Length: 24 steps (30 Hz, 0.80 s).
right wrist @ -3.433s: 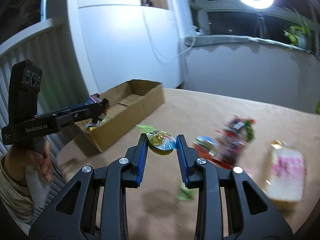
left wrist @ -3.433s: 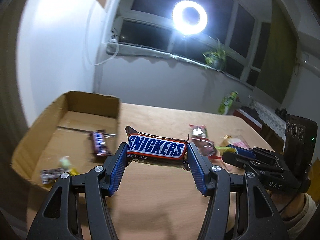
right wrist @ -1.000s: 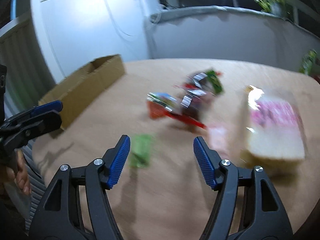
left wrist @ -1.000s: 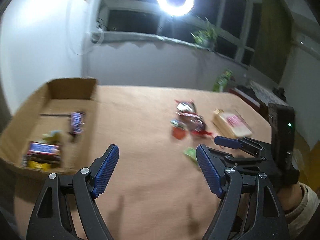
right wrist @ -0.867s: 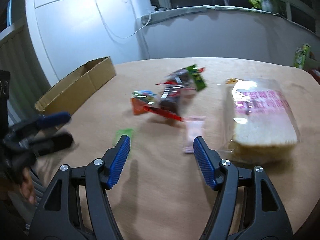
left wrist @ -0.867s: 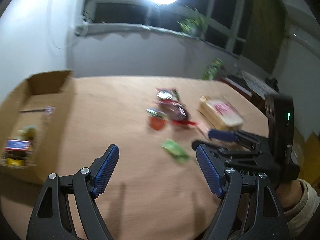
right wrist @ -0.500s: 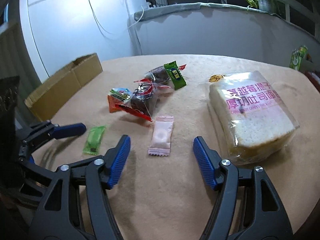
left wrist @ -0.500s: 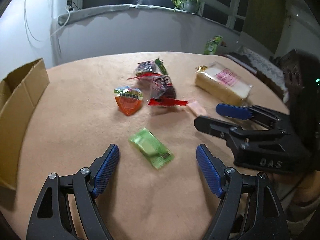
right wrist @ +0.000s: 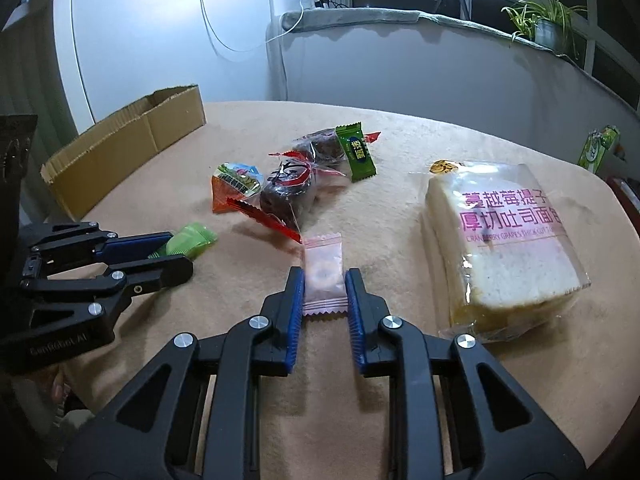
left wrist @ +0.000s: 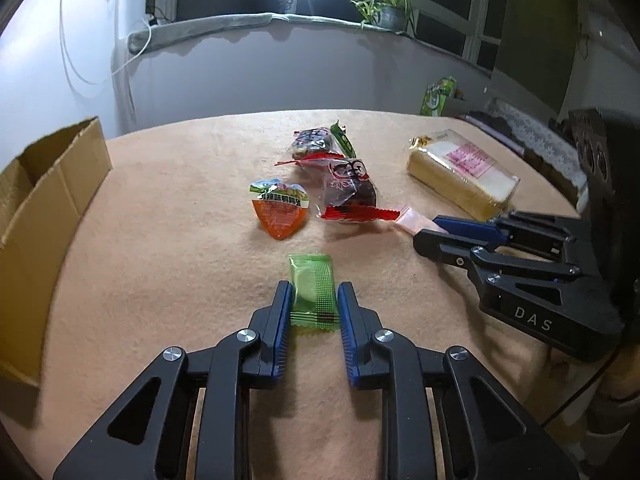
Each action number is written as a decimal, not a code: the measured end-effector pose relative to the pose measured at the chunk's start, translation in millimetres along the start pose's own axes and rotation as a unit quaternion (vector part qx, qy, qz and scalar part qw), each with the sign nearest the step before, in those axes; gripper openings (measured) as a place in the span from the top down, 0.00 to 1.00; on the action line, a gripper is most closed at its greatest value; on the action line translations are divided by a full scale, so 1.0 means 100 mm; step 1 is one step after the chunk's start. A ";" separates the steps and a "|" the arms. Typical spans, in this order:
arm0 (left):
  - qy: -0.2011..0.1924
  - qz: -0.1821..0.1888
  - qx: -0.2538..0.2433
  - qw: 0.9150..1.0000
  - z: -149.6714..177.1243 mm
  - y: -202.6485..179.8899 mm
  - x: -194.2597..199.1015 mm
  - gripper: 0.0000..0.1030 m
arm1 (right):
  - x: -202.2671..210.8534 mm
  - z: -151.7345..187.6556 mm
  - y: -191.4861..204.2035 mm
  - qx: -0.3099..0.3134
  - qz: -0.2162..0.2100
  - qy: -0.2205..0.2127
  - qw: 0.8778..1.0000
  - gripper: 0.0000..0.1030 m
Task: Organize snacks
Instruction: 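Grasp the green packet with the left tool while the right tool grasps the pink packet, then carry both packets over the cardboard box and open both tools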
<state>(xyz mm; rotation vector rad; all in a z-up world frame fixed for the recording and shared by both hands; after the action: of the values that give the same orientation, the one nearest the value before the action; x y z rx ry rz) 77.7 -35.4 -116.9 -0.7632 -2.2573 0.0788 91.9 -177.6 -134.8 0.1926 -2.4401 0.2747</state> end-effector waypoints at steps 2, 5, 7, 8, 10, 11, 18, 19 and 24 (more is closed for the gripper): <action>-0.006 0.009 0.009 1.000 0.00 0.02 0.02 0.80 | 0.01 0.00 -0.02 -0.008 -0.008 -0.003 1.000 0.79; -0.012 0.015 0.011 1.000 0.00 0.02 0.07 0.80 | 0.05 0.01 -0.07 -0.033 -0.028 -0.010 0.999 0.79; -0.017 0.016 0.011 1.000 0.00 0.02 0.11 0.80 | 0.08 0.02 -0.13 -0.056 -0.041 -0.012 0.998 0.79; -0.020 0.017 0.010 1.000 -0.01 0.02 0.14 0.80 | 0.09 0.02 -0.13 -0.062 -0.044 -0.013 0.997 0.79; -0.026 0.017 0.008 0.999 -0.02 0.02 0.19 0.80 | 0.13 0.02 -0.16 -0.071 -0.043 -0.017 0.996 0.79; -0.030 0.017 0.007 0.999 -0.03 0.02 0.22 0.80 | 0.14 0.02 -0.16 -0.071 -0.041 -0.018 0.996 0.79; -0.055 0.024 0.004 0.998 -0.09 0.06 0.39 0.80 | 0.32 -0.08 -0.17 -0.079 -0.024 -0.035 0.996 0.79; -0.059 0.024 0.003 0.998 -0.09 0.06 0.42 0.80 | 0.33 -0.10 -0.17 -0.080 -0.023 -0.036 0.996 0.79; -0.087 0.030 0.004 0.996 -0.15 0.15 0.63 0.80 | 0.44 -0.27 -0.07 -0.078 -0.012 -0.048 0.996 0.79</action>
<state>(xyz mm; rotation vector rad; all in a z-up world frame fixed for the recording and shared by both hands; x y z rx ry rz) 60.6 9.3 -70.5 -0.8496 -2.3968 0.1899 76.1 -180.8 -85.5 0.1709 -2.5387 0.0643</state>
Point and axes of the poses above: each gripper's, at about its wrist camera, not at the fingertips, and x roughly against the way its jaws point, y to its left, z to its underside, the point moved 4 cm from there along -x, roughly the way its jaws point, and after that the axes turned 13 degrees about z, right-handed, at the moved point
